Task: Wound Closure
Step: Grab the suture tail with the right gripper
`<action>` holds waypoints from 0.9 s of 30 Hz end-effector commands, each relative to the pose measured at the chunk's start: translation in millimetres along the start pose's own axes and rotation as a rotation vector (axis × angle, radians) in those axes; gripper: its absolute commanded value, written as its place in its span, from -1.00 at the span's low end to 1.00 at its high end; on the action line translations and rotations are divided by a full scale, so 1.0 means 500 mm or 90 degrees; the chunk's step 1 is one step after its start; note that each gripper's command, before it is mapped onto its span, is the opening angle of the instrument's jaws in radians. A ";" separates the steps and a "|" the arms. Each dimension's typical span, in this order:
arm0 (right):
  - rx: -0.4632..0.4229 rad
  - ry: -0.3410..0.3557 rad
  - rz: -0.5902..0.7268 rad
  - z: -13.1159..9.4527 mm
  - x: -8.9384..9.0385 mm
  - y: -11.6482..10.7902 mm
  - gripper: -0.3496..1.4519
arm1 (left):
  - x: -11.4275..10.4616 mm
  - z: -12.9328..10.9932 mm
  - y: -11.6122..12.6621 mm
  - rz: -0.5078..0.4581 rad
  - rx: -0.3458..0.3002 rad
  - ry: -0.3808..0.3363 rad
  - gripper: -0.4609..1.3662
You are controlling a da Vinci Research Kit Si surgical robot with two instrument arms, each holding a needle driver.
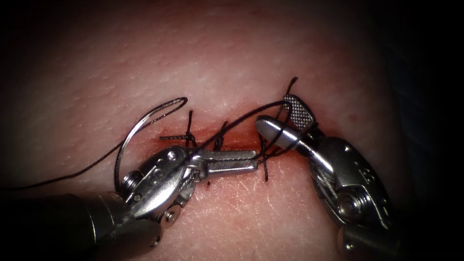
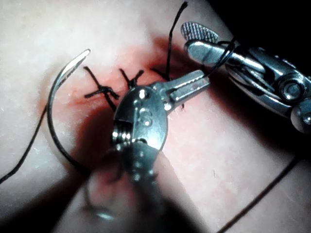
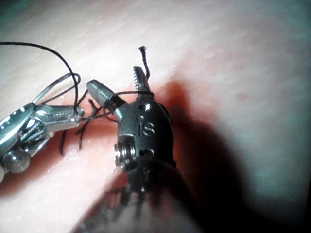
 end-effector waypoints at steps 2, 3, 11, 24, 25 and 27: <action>-0.016 0.002 0.037 0.0000 -0.0004 0.0009 0.20 | 0.0003 0.0000 -0.0001 0.008 0.000 -0.013 -0.88; -0.019 0.004 0.051 0.0001 -0.0004 0.0014 0.19 | 0.0004 0.0001 -0.0001 0.011 0.000 -0.015 -0.88; -0.037 0.004 0.071 0.0029 0.0010 0.0053 0.29 | 0.0007 0.0016 -0.0001 0.041 -0.009 -0.058 -0.88; -0.050 -0.013 0.075 0.0048 0.0019 0.0065 0.33 | 0.0017 0.0046 -0.0006 0.071 -0.017 -0.119 -0.88; -0.050 -0.015 0.078 0.0047 0.0018 0.0065 0.33 | 0.0019 0.0048 -0.0007 0.074 -0.018 -0.119 -0.88; -0.050 -0.020 0.088 0.0040 0.0016 0.0067 0.36 | 0.0024 0.0053 -0.0010 0.071 -0.019 -0.119 -0.88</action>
